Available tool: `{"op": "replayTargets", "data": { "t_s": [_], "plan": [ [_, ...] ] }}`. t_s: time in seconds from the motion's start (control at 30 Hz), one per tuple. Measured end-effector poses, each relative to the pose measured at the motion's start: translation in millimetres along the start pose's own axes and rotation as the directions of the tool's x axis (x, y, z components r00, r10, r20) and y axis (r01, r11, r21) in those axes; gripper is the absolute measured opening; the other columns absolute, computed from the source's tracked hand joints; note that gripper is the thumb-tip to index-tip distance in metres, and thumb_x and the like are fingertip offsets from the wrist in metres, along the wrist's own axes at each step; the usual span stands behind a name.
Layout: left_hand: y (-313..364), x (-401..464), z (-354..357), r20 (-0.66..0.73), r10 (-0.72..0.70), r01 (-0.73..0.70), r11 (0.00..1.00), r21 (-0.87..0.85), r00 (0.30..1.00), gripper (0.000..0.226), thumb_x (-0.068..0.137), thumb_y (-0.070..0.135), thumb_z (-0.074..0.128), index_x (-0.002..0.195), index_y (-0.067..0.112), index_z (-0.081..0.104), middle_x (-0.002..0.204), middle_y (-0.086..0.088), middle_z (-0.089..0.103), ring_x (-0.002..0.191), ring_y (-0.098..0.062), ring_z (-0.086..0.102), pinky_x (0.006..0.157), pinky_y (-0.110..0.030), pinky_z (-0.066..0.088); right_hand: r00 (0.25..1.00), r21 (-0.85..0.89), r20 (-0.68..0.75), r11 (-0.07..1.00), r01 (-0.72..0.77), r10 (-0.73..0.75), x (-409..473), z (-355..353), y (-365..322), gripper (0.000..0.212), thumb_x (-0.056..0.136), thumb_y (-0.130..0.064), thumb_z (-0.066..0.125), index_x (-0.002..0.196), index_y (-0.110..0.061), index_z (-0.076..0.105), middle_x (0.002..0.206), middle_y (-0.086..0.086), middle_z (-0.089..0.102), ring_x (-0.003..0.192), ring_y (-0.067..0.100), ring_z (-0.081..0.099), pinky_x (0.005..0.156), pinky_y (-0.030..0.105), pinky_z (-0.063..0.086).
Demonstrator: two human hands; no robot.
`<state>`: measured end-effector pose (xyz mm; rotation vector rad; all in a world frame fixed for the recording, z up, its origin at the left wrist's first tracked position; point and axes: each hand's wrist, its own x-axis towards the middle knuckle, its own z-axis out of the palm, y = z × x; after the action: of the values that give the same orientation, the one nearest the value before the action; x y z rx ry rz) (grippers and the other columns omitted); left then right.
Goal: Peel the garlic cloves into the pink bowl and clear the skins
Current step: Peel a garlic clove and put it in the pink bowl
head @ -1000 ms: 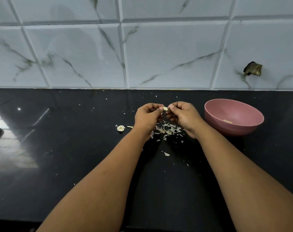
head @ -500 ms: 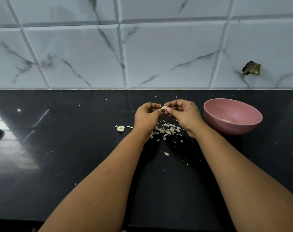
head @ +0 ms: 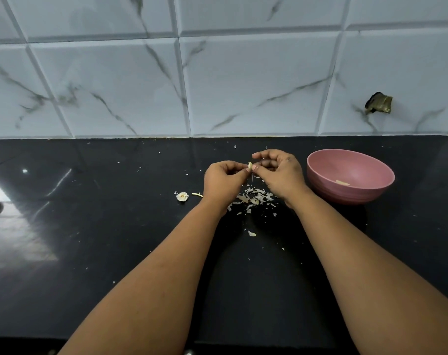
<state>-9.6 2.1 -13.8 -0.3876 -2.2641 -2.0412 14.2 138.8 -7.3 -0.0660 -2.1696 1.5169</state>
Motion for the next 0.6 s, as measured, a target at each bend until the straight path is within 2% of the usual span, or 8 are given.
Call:
{"op": "replayTargets", "data": {
  "t_s": [0.17, 0.27, 0.43, 0.5, 0.6],
  "plan": [
    [0.0, 0.3, -0.2, 0.001, 0.002, -0.002, 1.000, -0.026, 1.000, 0.016, 0.088, 0.016, 0.071, 0.072, 0.019, 0.073, 0.068, 0.000, 0.074, 0.064, -0.009, 0.070, 0.060, -0.020, 0.053, 0.996, -0.030, -0.057, 0.998, 0.060, -0.062, -1.8, 0.7, -3.3, 0.023, 0.076, -0.013, 0.077, 0.093, -0.025, 0.067, 0.065, -0.012, 0.071, 0.060, -0.001, 0.066, 0.060, 0.011, 0.050],
    [-0.7, 0.8, -1.0, 0.022, 0.011, -0.010, 0.998, -0.054, 1.000, 0.015, 0.089, 0.015, 0.071, 0.075, 0.018, 0.073, 0.070, -0.002, 0.075, 0.070, -0.013, 0.073, 0.065, -0.023, 0.056, 0.994, -0.031, -0.076, 0.996, 0.079, -0.081, -2.4, -0.4, -4.8, 0.025, 0.074, -0.014, 0.079, 0.092, -0.025, 0.065, 0.062, -0.015, 0.070, 0.057, -0.003, 0.065, 0.055, 0.009, 0.048],
    [-2.3, 1.2, 0.2, 0.033, 0.022, -0.020, 0.997, -0.072, 0.999, 0.012, 0.089, 0.016, 0.072, 0.077, 0.016, 0.073, 0.071, -0.004, 0.075, 0.070, -0.016, 0.073, 0.068, -0.028, 0.058, 0.989, -0.076, -0.084, 0.991, 0.112, -0.118, -1.2, -1.8, -3.1, 0.028, 0.074, -0.015, 0.078, 0.089, -0.028, 0.059, 0.066, -0.008, 0.071, 0.062, 0.005, 0.068, 0.059, 0.017, 0.054],
    [-2.5, 1.1, 0.1, 0.038, 0.019, -0.015, 0.995, -0.095, 0.999, 0.011, 0.088, 0.020, 0.074, 0.078, 0.015, 0.074, 0.072, -0.006, 0.075, 0.071, -0.016, 0.073, 0.071, -0.030, 0.059, 0.987, -0.095, -0.098, 0.988, 0.120, -0.129, 0.0, -1.0, -2.6, 0.030, 0.074, -0.016, 0.078, 0.088, -0.028, 0.054, 0.064, -0.010, 0.069, 0.060, 0.002, 0.066, 0.059, 0.016, 0.052],
    [-3.1, 1.2, -0.1, 0.029, 0.005, -0.002, 0.992, -0.126, 1.000, 0.010, 0.088, 0.018, 0.074, 0.079, 0.013, 0.072, 0.075, -0.009, 0.075, 0.078, -0.025, 0.073, 0.080, -0.038, 0.060, 0.987, -0.100, -0.092, 0.987, 0.124, -0.134, 1.4, 1.8, -0.9, 0.034, 0.075, -0.016, 0.077, 0.088, -0.027, 0.048, 0.062, -0.010, 0.067, 0.055, -0.003, 0.060, 0.057, 0.012, 0.048]
  ]
}}
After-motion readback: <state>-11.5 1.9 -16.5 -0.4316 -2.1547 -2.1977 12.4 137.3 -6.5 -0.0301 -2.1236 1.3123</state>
